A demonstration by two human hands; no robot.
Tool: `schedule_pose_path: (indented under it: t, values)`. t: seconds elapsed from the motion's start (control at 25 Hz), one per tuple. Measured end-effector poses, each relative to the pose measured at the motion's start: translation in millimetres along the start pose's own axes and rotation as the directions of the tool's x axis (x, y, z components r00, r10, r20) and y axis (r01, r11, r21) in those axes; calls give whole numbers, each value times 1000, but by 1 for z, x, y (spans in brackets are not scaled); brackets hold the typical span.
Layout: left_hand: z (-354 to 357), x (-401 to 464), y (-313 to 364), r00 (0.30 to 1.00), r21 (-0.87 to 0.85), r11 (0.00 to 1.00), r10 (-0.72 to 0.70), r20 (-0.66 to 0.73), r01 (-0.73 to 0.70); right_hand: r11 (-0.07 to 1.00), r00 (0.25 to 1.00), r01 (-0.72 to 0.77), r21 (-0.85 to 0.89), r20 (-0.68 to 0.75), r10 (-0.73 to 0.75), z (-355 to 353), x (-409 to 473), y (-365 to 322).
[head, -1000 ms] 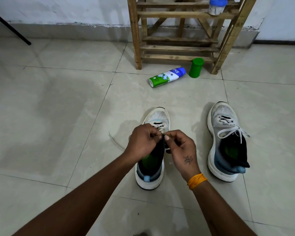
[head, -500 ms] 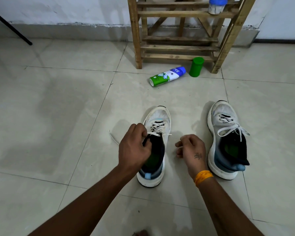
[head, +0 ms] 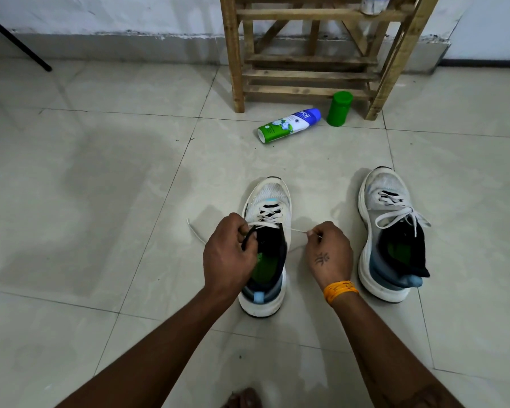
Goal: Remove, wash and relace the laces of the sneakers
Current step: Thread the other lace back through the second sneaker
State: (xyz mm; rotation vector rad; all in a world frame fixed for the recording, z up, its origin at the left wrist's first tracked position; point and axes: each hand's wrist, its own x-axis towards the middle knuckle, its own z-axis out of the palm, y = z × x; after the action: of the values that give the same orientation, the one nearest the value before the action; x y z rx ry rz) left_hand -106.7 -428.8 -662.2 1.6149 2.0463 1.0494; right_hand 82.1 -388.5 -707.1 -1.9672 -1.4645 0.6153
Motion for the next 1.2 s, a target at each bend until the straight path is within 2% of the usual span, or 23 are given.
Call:
schedule_pose_path:
  t: [0.04, 0.12, 0.2, 0.28, 0.36, 0.44, 0.52, 0.6, 0.64, 0.72, 0.8, 0.88, 0.92, 1.0, 1.08, 1.12, 1.2]
  values:
    - [1, -1, 0, 1000, -8, 1000, 1, -2, -1, 997, 999, -32, -66, 10, 33, -2, 1, 5]
    - [0, -2, -1, 1000, -18, 1000, 12, -10, -12, 991, 996, 86, -106, 40, -82, -9, 1, 10]
    - [0, -1, -2, 1000, -10, 1000, 28, -13, -28, 960, 955, 275, -45, 124, -268, -17, -2, 1]
    - [0, -1, -2, 999, 8, 1000, 30, -13, -30, 919, 896, 389, 63, 208, -393, -19, -4, -14]
    - [1, -1, -2, 999, 19, 999, 30, -10, -30, 879, 864, 456, 140, 168, -475, -14, -7, -23]
    - [2, -2, -2, 999, 12, 999, 31, -12, -30, 914, 909, 401, 66, 96, -405, -9, -6, -20]
    - [2, -1, -3, 1000, 5, 1000, 13, -19, -13, 954, 973, 228, -194, 71, -219, -11, -1, -9]
    - [2, -2, -4, 1000, 1, 1000, 2, -22, -2, 894, 987, 103, -436, 157, -38, -15, 1, 1]
    - [2, -3, -4, 1000, -4, 1000, 2, -21, -3, 881, 979, 117, -459, 203, -24, -17, 1, 2]
    - [2, -3, -3, 1000, -5, 1000, 10, -22, -10, 917, 948, 266, -296, 252, -193, -20, -3, -11]
    - [3, -1, -3, 999, -1, 1000, 16, -35, -16, 897, 875, 437, -68, 262, -406, -21, -5, -29]
    - [4, -2, -4, 999, 2, 1000, 16, -42, -16, 869, 841, 495, 8, 246, -482, -19, -6, -39]
    - [4, -3, -4, 999, 0, 1000, 15, -40, -15, 884, 869, 466, -31, 202, -452, -17, -5, -35]
    - [4, -4, -3, 999, -6, 1000, 9, -34, -10, 948, 966, 258, -185, 79, -247, -17, -1, -17]
    - [4, -4, -4, 999, -7, 1000, 4, -40, -4, 937, 996, 63, -343, 74, -39, -20, 0, 0]
    - [5, -4, -3, 999, -9, 1000, 3, -42, -4, 922, 994, 45, -385, 108, -4, -20, -1, 6]
    - [5, -3, -3, 999, -9, 1000, 5, -46, -6, 942, 978, 147, -301, 185, -93, -18, -4, 1]
